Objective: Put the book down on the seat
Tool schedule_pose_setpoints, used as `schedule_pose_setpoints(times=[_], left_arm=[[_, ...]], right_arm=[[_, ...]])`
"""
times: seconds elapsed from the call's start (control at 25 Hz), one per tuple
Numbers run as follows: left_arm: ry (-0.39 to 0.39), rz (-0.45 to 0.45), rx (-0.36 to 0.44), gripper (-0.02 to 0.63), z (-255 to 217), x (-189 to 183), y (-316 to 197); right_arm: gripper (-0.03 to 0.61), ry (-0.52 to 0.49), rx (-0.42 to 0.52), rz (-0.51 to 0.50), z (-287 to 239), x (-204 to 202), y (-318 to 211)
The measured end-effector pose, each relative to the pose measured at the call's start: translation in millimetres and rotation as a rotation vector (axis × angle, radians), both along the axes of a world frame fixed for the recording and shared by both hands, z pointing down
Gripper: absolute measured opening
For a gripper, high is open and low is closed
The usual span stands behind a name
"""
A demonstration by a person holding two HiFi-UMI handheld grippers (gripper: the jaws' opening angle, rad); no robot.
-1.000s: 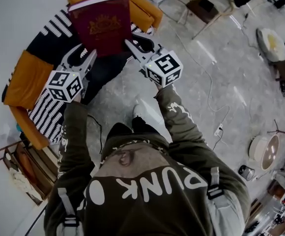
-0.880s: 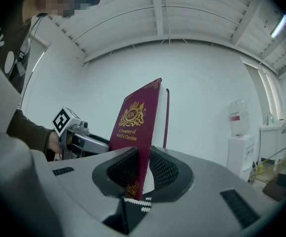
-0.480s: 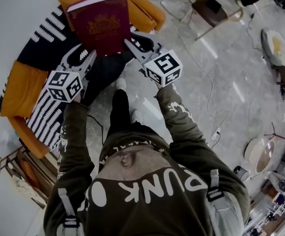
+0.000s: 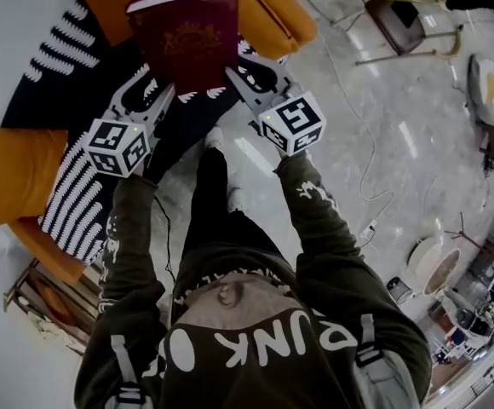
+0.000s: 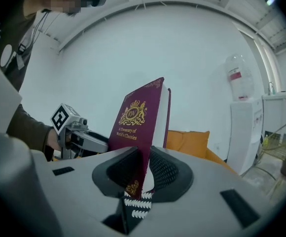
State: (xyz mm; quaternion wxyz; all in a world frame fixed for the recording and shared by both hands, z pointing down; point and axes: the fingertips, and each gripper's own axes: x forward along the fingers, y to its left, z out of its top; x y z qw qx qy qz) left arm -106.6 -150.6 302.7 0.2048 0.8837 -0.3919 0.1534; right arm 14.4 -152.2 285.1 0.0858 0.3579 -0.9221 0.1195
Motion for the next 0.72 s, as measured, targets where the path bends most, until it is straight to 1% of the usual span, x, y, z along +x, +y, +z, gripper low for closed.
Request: schedule_pose_setpoints(times=[0.12, 0.32, 0.56, 0.64, 0.72], left_arm=[[0.001, -0.006, -0.064, 0.193, 61.0, -6.6, -27.6], [0.006, -0.024, -0.178, 0.196, 153.8, -17.0, -53.2], [-0.016, -0.024, -0.293, 0.196, 273.3, -24.7, -91.8], [-0.023, -0.013, -0.32, 0.196, 301.2, -27.1, -105.5], [-0.029, -0.007, -0.343, 0.197, 319.2, -26.4, -116.9]], right_arm=[[0.081, 0.017, -0.052, -0.007, 54.7, -8.3, -31.3], [0.08, 0.034, -0.161, -0.005, 141.3, -20.9, -65.9], [0.081, 0.037, -0.301, 0.008, 266.1, -27.3, -106.4], [0.08, 0.034, -0.336, 0.022, 295.9, -28.9, -117.6], [0.081, 0.033, -0.363, 0.035, 315.3, -27.9, -128.3]])
